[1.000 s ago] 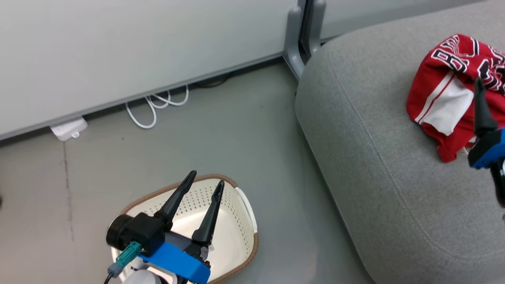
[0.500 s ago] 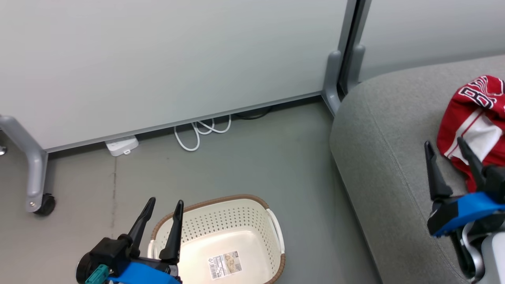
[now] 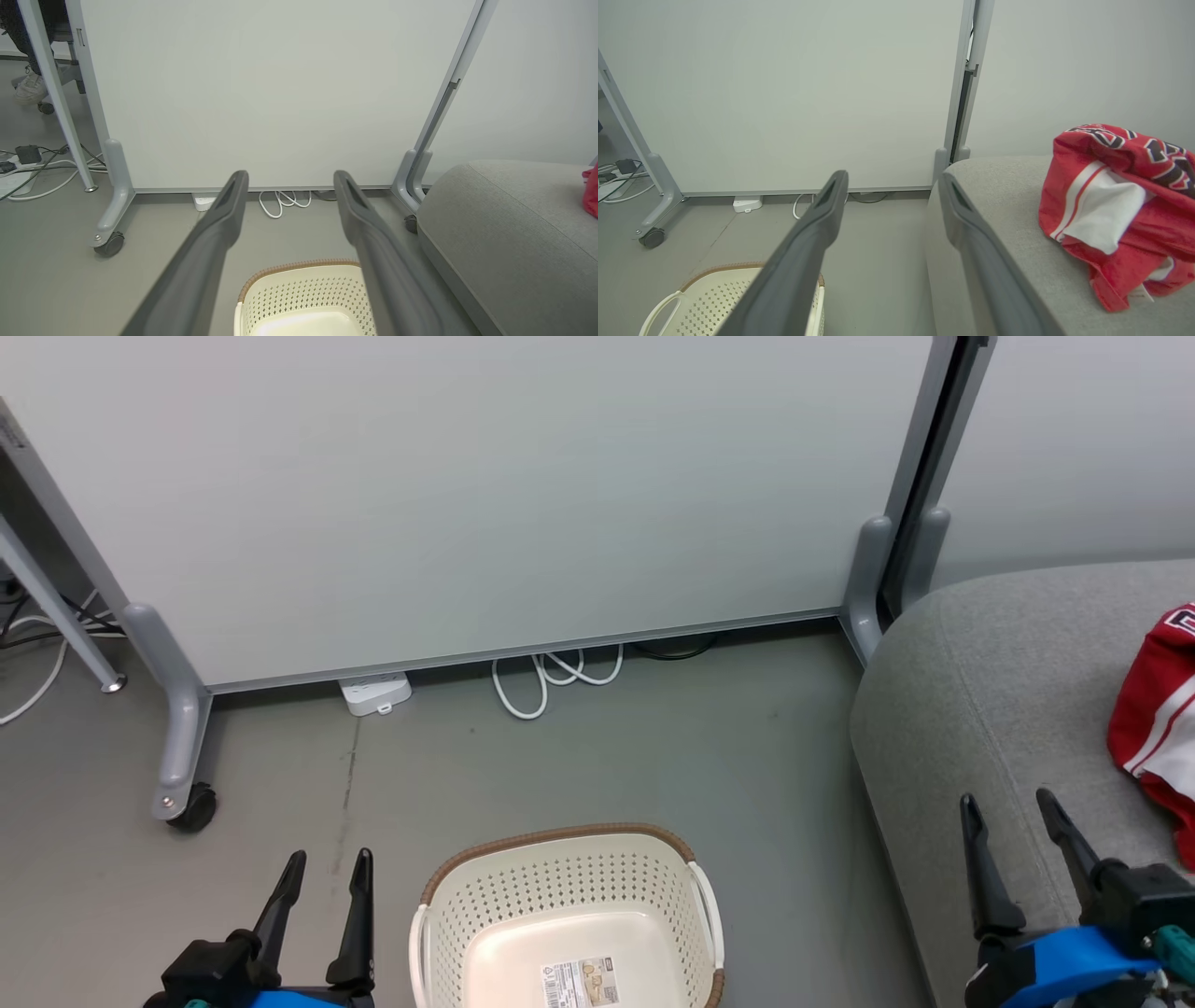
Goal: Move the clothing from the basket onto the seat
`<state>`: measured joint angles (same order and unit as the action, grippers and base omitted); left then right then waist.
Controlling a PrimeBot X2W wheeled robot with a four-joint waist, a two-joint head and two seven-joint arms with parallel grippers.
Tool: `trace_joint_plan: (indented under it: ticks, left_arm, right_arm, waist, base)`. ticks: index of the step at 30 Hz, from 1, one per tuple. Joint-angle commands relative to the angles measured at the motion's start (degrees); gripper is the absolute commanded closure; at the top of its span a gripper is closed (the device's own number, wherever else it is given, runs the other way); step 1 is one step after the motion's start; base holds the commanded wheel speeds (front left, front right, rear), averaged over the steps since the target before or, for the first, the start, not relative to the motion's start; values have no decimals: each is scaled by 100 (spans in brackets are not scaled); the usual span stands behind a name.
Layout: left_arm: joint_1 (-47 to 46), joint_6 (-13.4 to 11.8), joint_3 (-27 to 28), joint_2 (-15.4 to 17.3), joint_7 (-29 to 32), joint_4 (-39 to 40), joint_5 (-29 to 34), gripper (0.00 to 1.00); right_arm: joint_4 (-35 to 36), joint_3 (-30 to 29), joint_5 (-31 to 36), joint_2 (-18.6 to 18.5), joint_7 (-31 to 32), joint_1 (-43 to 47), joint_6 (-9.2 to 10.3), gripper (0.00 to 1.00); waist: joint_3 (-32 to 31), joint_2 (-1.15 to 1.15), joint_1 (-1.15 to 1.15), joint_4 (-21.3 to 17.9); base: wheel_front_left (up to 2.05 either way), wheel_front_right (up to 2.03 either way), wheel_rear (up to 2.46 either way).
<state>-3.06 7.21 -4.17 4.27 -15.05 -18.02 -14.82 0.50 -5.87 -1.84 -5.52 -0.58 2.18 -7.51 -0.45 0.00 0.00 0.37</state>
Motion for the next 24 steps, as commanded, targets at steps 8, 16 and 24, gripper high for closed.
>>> trace_joint_plan:
  ticks: [8,16,24]
  left_arm:
    - [61,19,148,-42,-19,-80,86,0]
    - [28,25,119,-59,-19,-120,96,0]
    - [9,8,40,-94,12,-190,53,100]
  right_arm:
    - [134,-7,119,185,47,328,3,0]
    - [191,15,198,223,92,381,3,0]
    - [106,60,163,221,91,341,1,100]
  waist:
    - [-22,0,0,89]
    - [-31,0,0,84]
    - [-43,0,0,94]
  base:
    - [0,0,0]
    - [0,0,0]
    - [0,0,0]
